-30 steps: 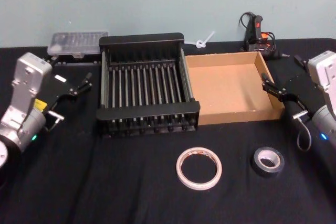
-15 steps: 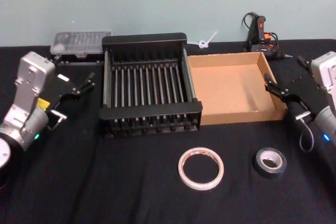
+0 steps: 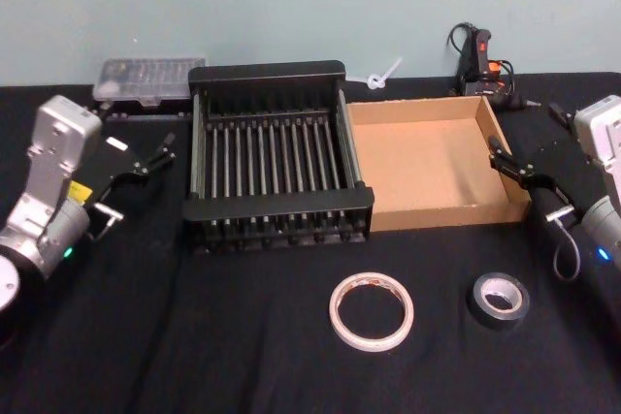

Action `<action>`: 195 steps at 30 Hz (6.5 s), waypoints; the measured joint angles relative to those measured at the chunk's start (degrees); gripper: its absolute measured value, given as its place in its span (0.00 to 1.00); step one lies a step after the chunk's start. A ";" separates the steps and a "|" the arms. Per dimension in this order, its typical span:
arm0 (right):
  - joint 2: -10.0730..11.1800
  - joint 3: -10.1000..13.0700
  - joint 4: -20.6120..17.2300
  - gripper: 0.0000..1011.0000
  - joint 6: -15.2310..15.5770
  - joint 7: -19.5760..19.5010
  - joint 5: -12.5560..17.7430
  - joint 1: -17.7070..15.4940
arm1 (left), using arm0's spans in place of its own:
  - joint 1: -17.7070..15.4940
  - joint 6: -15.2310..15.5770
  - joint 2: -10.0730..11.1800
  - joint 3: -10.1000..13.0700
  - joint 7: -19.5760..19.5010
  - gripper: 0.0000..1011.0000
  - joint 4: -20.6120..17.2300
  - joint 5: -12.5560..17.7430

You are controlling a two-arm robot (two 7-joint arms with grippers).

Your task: Pick up the white tape and place it into the black box , Pick up the silver tape and place it into the brown box.

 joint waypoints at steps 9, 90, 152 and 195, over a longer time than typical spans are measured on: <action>0.00 0.00 0.00 0.99 0.00 0.00 0.00 0.00 | 0.00 0.00 0.00 0.00 0.00 0.99 0.00 0.00; 3.42 15.52 -25.97 0.99 19.31 9.09 13.54 -27.95 | 0.00 0.00 0.00 0.00 0.00 0.99 0.00 0.00; -1.52 17.32 -21.49 0.66 25.29 12.09 10.48 -26.75 | 0.00 0.00 0.00 0.00 0.00 0.99 0.00 0.00; -0.98 21.52 -27.51 0.15 25.59 16.40 12.37 -27.32 | 0.00 0.00 0.00 0.00 0.00 0.99 0.00 0.00</action>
